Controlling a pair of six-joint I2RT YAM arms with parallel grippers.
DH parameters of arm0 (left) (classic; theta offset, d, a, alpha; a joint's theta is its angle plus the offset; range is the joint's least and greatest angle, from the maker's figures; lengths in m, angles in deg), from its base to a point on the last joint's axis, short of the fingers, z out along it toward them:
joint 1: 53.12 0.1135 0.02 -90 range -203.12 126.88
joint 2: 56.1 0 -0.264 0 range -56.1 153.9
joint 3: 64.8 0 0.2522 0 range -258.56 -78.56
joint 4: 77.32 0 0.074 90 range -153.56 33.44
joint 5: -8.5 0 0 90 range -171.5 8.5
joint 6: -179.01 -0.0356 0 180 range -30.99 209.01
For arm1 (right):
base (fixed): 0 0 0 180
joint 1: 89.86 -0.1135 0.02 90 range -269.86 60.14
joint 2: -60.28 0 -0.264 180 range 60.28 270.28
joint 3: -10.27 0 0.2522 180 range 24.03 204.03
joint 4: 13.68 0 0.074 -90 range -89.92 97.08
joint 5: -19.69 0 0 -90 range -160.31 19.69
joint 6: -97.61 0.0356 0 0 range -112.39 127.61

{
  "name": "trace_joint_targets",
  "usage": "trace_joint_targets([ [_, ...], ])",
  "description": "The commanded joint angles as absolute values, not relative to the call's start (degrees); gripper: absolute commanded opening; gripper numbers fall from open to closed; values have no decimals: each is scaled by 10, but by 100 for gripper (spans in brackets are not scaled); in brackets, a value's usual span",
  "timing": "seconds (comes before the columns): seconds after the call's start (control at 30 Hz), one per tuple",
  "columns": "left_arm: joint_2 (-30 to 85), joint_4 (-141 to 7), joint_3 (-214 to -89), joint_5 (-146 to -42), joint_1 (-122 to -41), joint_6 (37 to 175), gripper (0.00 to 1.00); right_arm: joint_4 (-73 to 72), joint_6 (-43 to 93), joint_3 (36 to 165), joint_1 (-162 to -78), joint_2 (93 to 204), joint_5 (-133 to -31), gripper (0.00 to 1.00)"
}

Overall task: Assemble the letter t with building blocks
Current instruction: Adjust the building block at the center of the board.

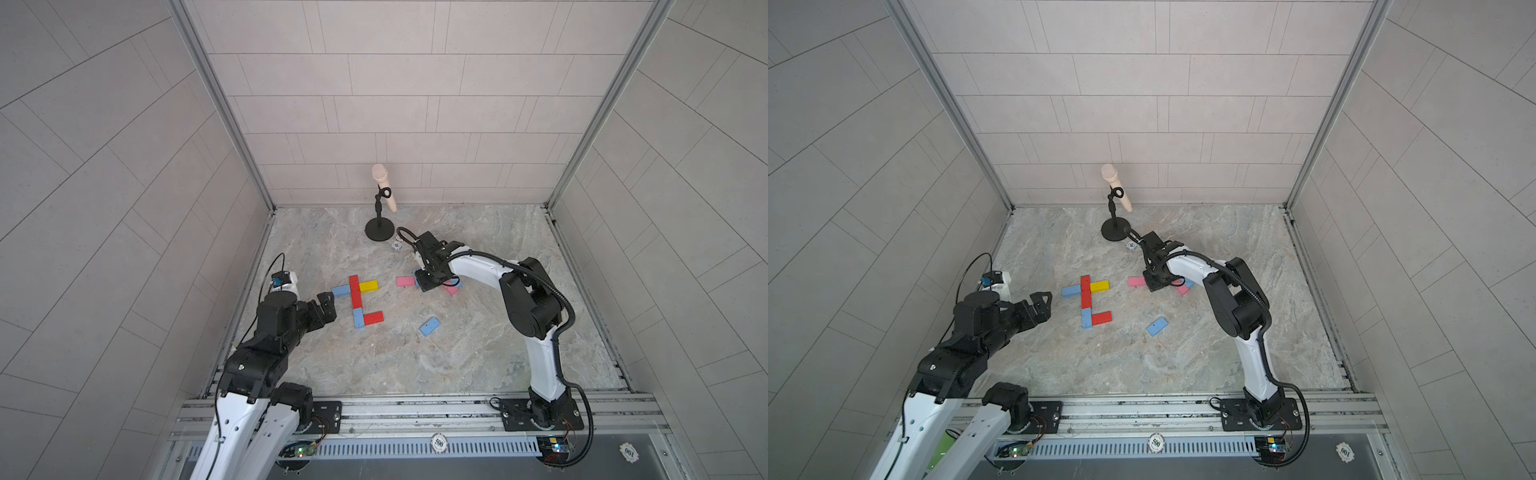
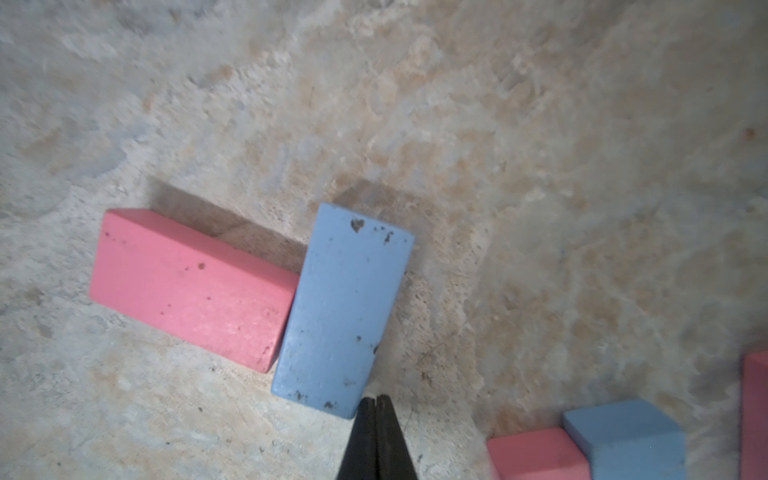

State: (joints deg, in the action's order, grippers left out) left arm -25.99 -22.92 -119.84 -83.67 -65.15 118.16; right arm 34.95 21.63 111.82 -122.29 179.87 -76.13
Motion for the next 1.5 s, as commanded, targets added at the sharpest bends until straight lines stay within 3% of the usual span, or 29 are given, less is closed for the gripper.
trace_joint_targets([
  [0.0,-261,-226,-1192,-829,-653,1185,100,354,224,1129,-1227,1805,-759,0],
  [1.1,-271,-217,-1189,-829,-653,1183,100,342,245,1128,-1227,1805,-772,0],
  [1.47,-271,-217,-1192,-828,-653,1181,100,364,229,1113,-1223,1763,-729,0],
])
